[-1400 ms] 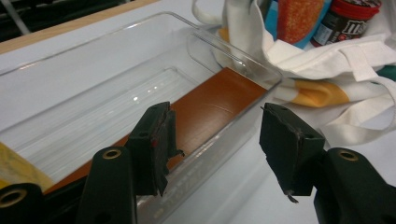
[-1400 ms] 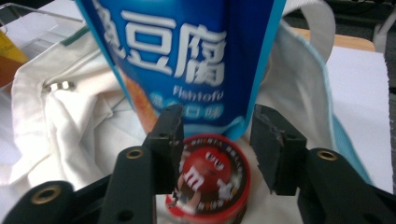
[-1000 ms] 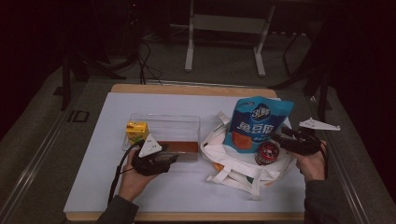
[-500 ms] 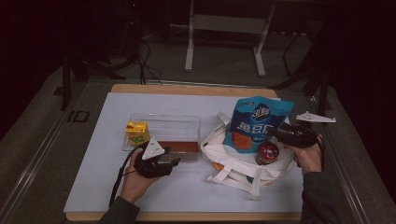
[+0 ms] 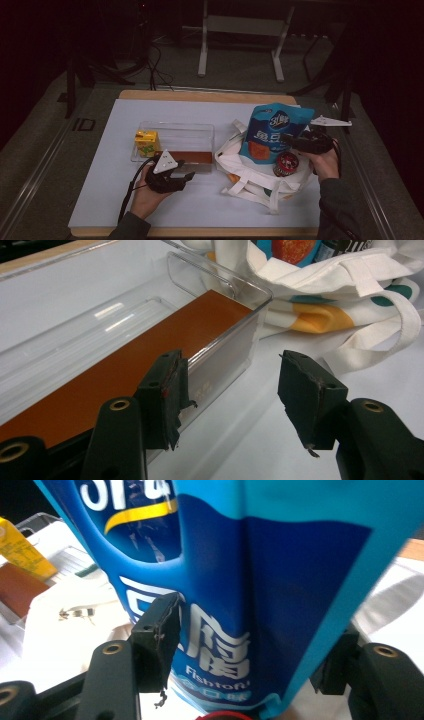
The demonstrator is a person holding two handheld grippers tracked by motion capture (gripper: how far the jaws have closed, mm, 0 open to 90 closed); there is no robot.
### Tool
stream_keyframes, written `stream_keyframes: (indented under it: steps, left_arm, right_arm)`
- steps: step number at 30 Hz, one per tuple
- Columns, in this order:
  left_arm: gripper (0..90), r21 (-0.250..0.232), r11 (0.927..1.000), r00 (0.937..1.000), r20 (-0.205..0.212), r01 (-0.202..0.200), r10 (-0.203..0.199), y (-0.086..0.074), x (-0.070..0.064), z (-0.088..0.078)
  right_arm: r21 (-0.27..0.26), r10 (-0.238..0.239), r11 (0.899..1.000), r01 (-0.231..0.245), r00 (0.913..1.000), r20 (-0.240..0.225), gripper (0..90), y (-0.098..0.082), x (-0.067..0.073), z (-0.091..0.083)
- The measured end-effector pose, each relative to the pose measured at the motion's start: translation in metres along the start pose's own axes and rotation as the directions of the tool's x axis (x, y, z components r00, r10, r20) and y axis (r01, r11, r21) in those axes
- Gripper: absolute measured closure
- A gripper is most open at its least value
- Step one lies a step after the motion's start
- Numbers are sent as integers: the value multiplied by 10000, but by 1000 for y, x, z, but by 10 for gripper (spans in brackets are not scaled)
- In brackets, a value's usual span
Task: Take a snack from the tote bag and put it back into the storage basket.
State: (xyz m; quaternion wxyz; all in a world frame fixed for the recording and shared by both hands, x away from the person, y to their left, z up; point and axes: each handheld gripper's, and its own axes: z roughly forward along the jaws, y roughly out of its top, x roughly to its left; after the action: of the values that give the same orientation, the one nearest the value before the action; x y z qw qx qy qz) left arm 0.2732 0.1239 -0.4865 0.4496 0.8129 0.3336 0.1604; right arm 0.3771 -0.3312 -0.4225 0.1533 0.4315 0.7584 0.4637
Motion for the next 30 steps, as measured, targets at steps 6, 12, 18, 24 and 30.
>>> stream_keyframes:
  steps: [6, 12, 18, 24, 30]
  left_arm:
    - [439, 33, 10000, 9999, 123, 1, -2, -3, -2, 3]
    - [439, 50, 10000, 9998, 213, -23, 21, -6, -4, 7]
    - [442, -22, 10000, 9994, 340, -88, 89, -9, -4, 10]
    - [449, -7, 9998, 9989, 427, -208, 208, -13, -7, 15]
    - [450, -225, 9989, 9980, 473, -417, 427, -18, -9, 18]
  right_arm:
    - [-70, 124, 9999, -126, 9995, -294, 427, -1, -1, 1]
    - [-299, 194, 9993, -208, 9987, -474, 429, -1, -2, 2]
    - [-451, 208, 9987, -246, 9963, -837, 514, 1, 0, 4]
    - [-591, 172, 9980, -241, 9931, -1158, 650, -1, -1, 2]
    - [-716, 58, 9973, -152, 9915, -1298, 747, -3, -1, 3]
